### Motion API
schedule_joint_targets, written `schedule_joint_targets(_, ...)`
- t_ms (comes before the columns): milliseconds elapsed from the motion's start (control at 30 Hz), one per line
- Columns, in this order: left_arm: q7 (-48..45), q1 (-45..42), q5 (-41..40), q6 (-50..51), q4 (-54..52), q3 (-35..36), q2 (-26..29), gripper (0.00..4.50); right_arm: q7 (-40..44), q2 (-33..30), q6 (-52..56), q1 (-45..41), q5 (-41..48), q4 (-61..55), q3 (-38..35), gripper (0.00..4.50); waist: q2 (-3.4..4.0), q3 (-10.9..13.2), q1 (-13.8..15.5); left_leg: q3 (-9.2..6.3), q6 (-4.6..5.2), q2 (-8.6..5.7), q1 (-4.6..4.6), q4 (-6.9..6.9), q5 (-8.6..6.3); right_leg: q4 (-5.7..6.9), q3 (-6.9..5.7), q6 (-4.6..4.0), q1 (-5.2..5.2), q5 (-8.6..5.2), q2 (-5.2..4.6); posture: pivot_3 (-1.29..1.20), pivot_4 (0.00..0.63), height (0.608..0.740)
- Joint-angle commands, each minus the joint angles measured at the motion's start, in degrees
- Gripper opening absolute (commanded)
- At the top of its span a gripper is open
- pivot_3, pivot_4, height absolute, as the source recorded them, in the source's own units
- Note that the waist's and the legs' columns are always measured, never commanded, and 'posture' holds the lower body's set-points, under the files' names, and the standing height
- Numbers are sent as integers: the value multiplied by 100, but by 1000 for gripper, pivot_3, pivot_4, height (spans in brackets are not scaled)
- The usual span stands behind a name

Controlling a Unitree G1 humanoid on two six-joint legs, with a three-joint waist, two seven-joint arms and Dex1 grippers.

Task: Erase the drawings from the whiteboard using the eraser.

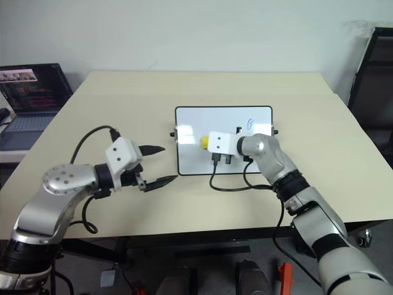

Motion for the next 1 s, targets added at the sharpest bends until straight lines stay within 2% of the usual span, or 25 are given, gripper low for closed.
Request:
schedule_joint_targets(33,28,-124,27,-130,-45,71,-25,4500,-228,-78,156,-121,-158,126,-154,1091,0,0,-1,1,0,0,-2,-1,0,0,0,0,-2,0,0,0,150,740)
schedule_joint_targets(267,63,-87,37,-115,-86,83,-65,4500,132,-103,207,166,37,-235,-166,1091,0,0,0,-1,0,2,-9,-2,0,-5,-2,1,-5,0,1,0,150,740)
schedule_joint_targets(433,71,-80,38,-98,-127,139,-36,4500,1417,-345,238,501,1658,-1599,-1024,1090,4,9,11,-6,0,3,-35,-5,-1,-14,-10,25,-22,12,1,0,150,740)
schedule_joint_targets(600,56,-77,66,-138,-92,203,11,4500,1767,-1091,607,891,2298,-2108,-1775,1090,4,12,40,-7,-1,5,-37,-15,-5,-19,-15,28,-26,8,1,0,150,740)
schedule_joint_targets(700,42,-84,80,-161,-49,220,17,4500,1797,-1593,990,1161,2598,-2282,-2288,1090,4,12,78,-9,-2,5,-38,-20,-6,-25,-21,23,-25,3,1,0,150,740)
schedule_joint_targets(867,29,-129,199,-283,119,150,-17,4500,1348,-2464,1099,1765,2526,-1884,-3041,1090,4,13,96,-2,-2,4,-37,-22,-6,-27,-15,19,-26,0,1,0,150,740)
schedule_joint_targets(1000,-31,-254,213,-361,243,128,-28,4500,1187,-2706,1071,2018,2601,-1742,-3270,1090,3,14,78,6,-1,4,-35,-23,-7,-30,-9,18,-27,-2,2,0,150,740)
